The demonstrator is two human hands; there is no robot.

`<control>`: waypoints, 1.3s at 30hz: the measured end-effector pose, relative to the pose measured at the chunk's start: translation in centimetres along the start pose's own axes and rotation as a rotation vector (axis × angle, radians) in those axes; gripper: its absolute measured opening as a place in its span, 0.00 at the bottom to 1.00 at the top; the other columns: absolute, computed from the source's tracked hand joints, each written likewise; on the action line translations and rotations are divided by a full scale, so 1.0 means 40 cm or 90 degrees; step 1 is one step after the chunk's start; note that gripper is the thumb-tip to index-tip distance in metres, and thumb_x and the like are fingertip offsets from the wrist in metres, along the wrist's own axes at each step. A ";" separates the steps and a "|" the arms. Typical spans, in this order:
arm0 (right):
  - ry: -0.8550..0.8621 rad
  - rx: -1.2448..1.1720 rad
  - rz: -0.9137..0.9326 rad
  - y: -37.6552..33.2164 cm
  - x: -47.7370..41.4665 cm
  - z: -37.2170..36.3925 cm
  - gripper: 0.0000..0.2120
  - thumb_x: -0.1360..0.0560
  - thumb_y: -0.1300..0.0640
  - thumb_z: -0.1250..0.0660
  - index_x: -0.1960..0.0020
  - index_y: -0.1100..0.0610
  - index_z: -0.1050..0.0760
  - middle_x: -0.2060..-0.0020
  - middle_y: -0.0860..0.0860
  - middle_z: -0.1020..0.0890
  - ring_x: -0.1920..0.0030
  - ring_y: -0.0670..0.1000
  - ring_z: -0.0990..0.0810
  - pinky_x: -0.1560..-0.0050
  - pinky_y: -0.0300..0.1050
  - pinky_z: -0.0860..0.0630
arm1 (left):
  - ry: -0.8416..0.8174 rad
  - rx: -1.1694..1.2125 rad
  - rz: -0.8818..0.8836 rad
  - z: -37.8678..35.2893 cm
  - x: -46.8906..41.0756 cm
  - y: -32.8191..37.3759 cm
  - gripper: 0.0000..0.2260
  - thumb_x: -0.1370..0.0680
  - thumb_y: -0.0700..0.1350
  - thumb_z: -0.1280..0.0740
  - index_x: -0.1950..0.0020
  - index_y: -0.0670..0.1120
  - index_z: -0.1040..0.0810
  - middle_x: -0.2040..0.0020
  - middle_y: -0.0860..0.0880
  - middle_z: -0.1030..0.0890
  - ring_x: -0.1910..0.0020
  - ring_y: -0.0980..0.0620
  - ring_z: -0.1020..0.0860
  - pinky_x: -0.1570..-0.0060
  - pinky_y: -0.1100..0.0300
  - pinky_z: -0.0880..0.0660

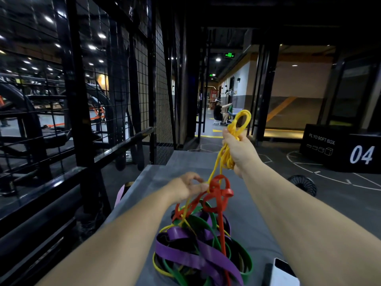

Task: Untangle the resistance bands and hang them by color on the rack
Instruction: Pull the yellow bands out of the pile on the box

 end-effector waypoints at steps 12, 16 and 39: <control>-0.048 -0.023 -0.003 -0.010 0.003 -0.001 0.12 0.23 0.43 0.34 0.55 0.52 0.26 0.66 0.50 0.27 0.70 0.48 0.32 0.67 0.45 0.32 | 0.033 -0.218 -0.130 -0.040 -0.007 0.032 0.11 0.22 0.32 0.39 0.42 0.42 0.26 0.37 0.52 0.40 0.50 0.53 0.27 0.55 0.69 0.32; -0.001 0.003 -0.008 -0.004 -0.004 0.040 0.13 0.25 0.43 0.31 0.56 0.52 0.26 0.66 0.51 0.28 0.70 0.49 0.32 0.64 0.48 0.31 | 0.069 -0.189 -0.120 -0.020 -0.001 0.030 0.06 0.23 0.34 0.36 0.57 0.44 0.29 0.50 0.44 0.32 0.57 0.51 0.30 0.68 0.68 0.34; -0.011 0.381 -0.020 0.082 -0.003 0.110 0.18 0.23 0.40 0.37 0.60 0.54 0.25 0.65 0.52 0.21 0.61 0.54 0.23 0.54 0.49 0.25 | 0.093 -0.004 -0.047 0.036 -0.008 -0.008 0.13 0.29 0.53 0.26 0.47 0.51 0.19 0.49 0.53 0.18 0.47 0.55 0.21 0.48 0.62 0.27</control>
Point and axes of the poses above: each hand's wrist, its own x-axis away from the middle knuckle, its own z-axis out of the back of the hand, y = z × x, the point moved 5 cm from there along -x, towards the middle knuckle
